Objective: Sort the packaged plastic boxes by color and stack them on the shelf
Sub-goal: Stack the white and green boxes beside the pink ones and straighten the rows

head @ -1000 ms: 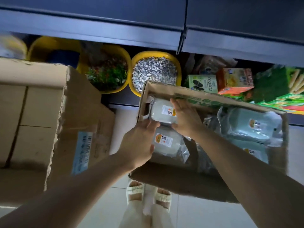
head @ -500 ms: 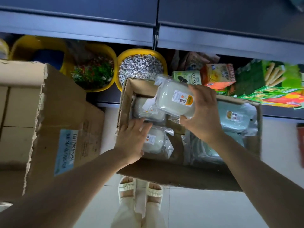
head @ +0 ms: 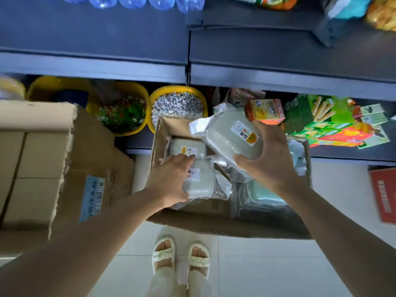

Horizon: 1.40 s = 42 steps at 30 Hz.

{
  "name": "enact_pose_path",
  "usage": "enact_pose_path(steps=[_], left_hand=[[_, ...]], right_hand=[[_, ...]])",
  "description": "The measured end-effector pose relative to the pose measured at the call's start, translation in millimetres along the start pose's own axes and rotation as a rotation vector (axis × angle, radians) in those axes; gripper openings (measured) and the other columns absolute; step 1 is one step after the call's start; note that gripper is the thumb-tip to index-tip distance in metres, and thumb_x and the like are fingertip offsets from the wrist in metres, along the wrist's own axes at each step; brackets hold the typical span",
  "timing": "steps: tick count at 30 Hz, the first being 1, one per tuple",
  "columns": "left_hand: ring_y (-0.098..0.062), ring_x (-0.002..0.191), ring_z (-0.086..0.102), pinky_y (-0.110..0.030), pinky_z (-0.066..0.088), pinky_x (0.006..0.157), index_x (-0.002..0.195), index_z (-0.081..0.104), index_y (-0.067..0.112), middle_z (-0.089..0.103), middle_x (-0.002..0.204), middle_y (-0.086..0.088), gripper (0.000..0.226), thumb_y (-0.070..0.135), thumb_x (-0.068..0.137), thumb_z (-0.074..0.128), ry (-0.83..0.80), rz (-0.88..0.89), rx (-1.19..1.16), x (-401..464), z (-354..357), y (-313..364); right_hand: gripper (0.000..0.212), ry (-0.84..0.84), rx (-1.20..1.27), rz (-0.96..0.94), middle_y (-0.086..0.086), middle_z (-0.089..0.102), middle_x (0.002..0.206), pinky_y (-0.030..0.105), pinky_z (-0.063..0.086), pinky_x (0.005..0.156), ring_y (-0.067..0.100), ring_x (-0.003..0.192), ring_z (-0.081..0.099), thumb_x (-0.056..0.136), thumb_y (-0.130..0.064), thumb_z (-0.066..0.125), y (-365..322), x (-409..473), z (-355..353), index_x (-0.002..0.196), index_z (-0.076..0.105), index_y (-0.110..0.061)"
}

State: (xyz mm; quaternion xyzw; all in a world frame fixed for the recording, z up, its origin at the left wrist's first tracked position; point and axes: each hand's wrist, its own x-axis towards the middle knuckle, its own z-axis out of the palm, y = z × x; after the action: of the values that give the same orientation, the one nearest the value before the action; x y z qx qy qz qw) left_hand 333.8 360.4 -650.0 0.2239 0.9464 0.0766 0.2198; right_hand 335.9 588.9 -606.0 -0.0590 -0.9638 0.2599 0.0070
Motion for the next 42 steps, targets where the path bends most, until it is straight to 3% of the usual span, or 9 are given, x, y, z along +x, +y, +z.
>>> enact_pose_path(steps=[7,13,17,25,27,30,34,37,42], left_hand=[[-0.011,0.113,0.05,-0.026,0.045,0.089,0.136,0.032,0.026,0.052,0.127,0.01,0.085,0.043,0.065,0.075,0.224,-0.068,-0.089,-67.1,-149.2,19.3],[-0.011,0.111,0.052,-0.022,0.043,0.087,0.133,0.04,0.029,0.054,0.123,0.012,0.078,0.049,0.064,0.07,0.404,-0.069,-0.063,-126.5,-267.7,40.0],[-0.01,0.108,0.051,-0.024,0.044,0.083,0.134,0.039,0.032,0.052,0.12,0.015,0.078,0.052,0.065,0.07,0.529,-0.074,-0.044,-160.6,-337.2,47.9],[-0.011,0.102,0.049,-0.032,0.048,0.085,0.131,0.045,0.03,0.054,0.105,0.014,0.086,0.062,0.054,0.066,0.729,0.016,-0.036,-202.9,-466.0,37.9],[-0.011,0.102,0.05,-0.031,0.048,0.087,0.134,0.039,0.033,0.054,0.109,0.012,0.09,0.061,0.055,0.071,0.762,0.049,-0.088,-203.4,-500.6,30.5],[-0.007,0.099,0.047,-0.028,0.044,0.09,0.139,0.03,0.028,0.052,0.118,0.003,0.094,0.051,0.063,0.079,0.775,0.066,-0.151,-195.7,-554.6,16.0],[-0.016,0.108,0.052,-0.032,0.044,0.094,0.133,0.035,0.018,0.053,0.123,-0.001,0.083,0.044,0.068,0.08,0.749,0.083,-0.159,-160.7,-615.8,-14.7],[-0.015,0.11,0.047,-0.026,0.042,0.09,0.129,0.039,0.019,0.052,0.121,-0.001,0.074,0.038,0.07,0.079,0.659,0.1,-0.13,-125.2,-645.5,-40.4],[-0.018,0.122,0.038,-0.032,0.037,0.101,0.133,0.037,0.022,0.049,0.125,0.001,0.072,0.036,0.074,0.076,0.471,0.09,-0.043,-70.1,-679.7,-76.3]], right_hand=[[0.085,0.121,0.03,-0.126,0.004,0.048,0.123,0.031,0.037,0.096,0.022,0.115,0.044,0.06,-0.047,0.065,-84.7,1.9,-133.1,0.136,0.044,-0.016],[0.083,0.208,0.0,-0.272,0.001,0.044,0.129,0.032,0.037,0.097,0.019,0.121,0.039,0.068,-0.048,0.071,-159.0,6.3,-247.5,0.139,0.04,-0.018],[0.08,0.352,0.012,-0.382,0.003,0.048,0.123,0.027,0.034,0.092,0.019,0.114,0.042,0.064,-0.045,0.074,-206.1,8.8,-317.3,0.134,0.046,-0.017],[0.084,0.555,-0.012,-0.45,0.003,0.047,0.13,0.034,0.041,0.089,0.022,0.116,0.045,0.068,-0.04,0.079,-278.6,27.1,-411.8,0.138,0.039,-0.018],[0.083,0.588,-0.02,-0.431,0.005,0.048,0.13,0.036,0.042,0.088,0.022,0.116,0.045,0.069,-0.039,0.079,-294.3,40.3,-428.0,0.138,0.039,-0.016],[0.081,0.624,-0.032,-0.378,0.005,0.049,0.128,0.04,0.044,0.088,0.024,0.116,0.046,0.069,-0.043,0.078,-318.2,65.4,-445.6,0.136,0.041,-0.017],[0.078,0.618,0.034,-0.303,0.002,0.051,0.124,0.045,0.047,0.091,0.024,0.112,0.049,0.068,-0.045,0.075,-349.7,104.1,-455.2,0.134,0.042,-0.021],[0.079,0.599,0.079,-0.249,0.0,0.05,0.125,0.046,0.046,0.094,0.022,0.112,0.049,0.069,-0.046,0.075,-370.0,132.0,-452.5,0.136,0.041,-0.021],[0.074,0.588,0.07,-0.169,-0.002,0.052,0.122,0.043,0.047,0.091,0.019,0.109,0.051,0.067,-0.044,0.075,-392.4,166.6,-441.2,0.131,0.047,-0.02]])
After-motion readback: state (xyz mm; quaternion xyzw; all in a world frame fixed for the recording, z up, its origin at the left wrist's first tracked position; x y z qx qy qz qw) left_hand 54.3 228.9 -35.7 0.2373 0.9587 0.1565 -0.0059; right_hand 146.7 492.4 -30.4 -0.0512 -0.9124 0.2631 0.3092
